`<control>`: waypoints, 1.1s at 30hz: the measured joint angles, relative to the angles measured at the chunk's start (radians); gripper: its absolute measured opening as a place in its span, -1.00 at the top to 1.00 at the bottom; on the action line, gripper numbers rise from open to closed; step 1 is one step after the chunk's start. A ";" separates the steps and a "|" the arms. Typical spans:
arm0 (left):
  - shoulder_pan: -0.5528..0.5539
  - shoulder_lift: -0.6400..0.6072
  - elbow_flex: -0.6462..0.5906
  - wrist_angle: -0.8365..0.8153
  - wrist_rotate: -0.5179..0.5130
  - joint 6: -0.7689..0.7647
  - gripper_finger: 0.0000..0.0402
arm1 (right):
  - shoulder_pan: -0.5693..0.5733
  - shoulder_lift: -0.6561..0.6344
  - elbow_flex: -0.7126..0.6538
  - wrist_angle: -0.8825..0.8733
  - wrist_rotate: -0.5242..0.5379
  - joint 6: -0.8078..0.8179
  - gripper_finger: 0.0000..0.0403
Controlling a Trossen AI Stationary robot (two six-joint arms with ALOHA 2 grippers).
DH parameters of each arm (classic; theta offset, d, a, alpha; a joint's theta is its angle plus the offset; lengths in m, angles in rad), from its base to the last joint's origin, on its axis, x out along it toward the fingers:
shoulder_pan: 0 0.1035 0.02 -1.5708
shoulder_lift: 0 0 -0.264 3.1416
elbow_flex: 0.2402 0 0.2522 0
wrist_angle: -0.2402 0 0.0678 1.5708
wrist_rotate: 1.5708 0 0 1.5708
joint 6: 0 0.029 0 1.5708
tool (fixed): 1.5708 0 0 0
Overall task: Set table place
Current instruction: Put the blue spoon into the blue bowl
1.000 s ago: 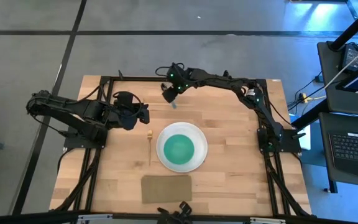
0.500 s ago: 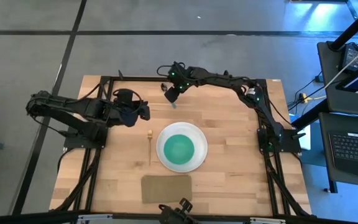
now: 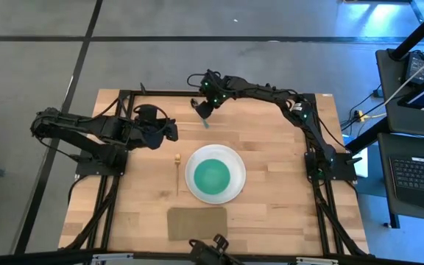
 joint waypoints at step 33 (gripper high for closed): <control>0.477 0.589 -0.001 0.321 0.442 0.089 0.44 | 0.174 -0.765 0.000 -0.433 -0.014 0.010 0.42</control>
